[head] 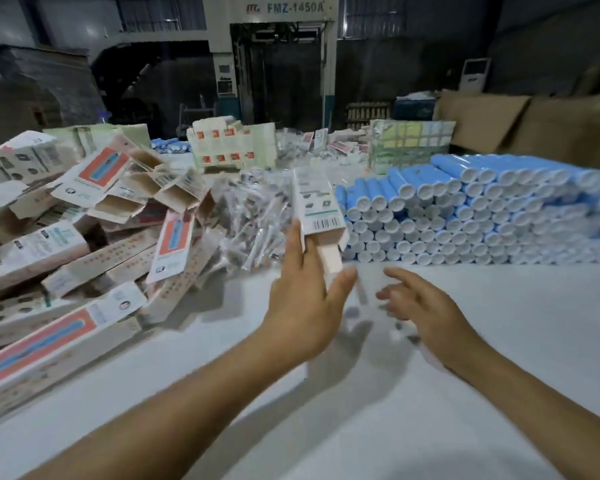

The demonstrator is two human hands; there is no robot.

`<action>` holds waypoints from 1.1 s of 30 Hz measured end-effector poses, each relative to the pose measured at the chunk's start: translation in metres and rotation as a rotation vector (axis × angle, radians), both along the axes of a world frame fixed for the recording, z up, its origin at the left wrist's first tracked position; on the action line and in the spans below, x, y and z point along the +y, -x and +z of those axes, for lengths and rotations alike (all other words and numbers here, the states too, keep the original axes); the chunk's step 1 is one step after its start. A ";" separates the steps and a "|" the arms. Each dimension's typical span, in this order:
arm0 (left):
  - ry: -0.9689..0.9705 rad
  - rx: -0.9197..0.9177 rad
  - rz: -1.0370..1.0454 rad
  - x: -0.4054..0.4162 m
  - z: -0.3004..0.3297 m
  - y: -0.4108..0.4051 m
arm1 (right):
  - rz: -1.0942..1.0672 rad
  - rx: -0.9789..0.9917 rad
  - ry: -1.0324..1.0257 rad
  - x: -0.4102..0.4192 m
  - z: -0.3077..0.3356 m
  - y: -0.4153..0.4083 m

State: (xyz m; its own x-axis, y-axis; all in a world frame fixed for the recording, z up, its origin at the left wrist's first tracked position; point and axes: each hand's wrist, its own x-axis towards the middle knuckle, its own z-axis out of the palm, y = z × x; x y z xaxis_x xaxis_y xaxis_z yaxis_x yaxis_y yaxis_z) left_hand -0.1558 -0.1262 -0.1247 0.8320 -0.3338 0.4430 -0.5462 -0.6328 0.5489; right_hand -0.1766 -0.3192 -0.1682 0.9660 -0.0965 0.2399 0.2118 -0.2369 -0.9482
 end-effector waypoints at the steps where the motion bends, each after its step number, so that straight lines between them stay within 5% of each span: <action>1: -0.002 0.035 -0.039 -0.014 -0.012 0.011 | 0.045 0.006 -0.108 -0.002 0.002 0.000; 6: -0.130 0.037 -0.134 -0.054 -0.048 0.036 | 0.243 -0.016 -0.277 -0.002 0.005 0.004; 10: -0.365 -0.051 -0.125 -0.054 -0.053 0.048 | -0.092 -0.018 -0.154 -0.002 0.007 0.001; 15: -0.195 -0.370 -0.143 -0.034 -0.030 0.045 | -0.113 0.106 -0.189 -0.014 0.010 -0.002; 17: -0.364 -0.488 -0.099 -0.028 -0.021 0.035 | 0.018 0.104 -0.129 -0.015 0.011 0.000; 22: -0.858 -0.359 -0.084 -0.022 -0.008 0.010 | 0.147 0.128 -0.074 -0.017 0.012 0.003; 29: -0.745 -0.341 -0.145 -0.024 -0.025 -0.001 | 0.100 0.200 -0.089 -0.018 0.016 0.006; 33: -0.680 -0.358 -0.106 -0.022 -0.032 -0.009 | -0.211 0.163 -0.071 -0.031 0.040 -0.011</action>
State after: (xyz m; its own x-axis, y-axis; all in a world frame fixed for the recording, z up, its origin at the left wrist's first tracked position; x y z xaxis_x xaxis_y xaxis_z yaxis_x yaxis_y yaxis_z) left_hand -0.1464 -0.1478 -0.1567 0.6255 -0.6983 0.3482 -0.6932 -0.7021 -0.1629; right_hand -0.1653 -0.3501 -0.1286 0.9480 -0.3109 0.0682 0.0080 -0.1909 -0.9816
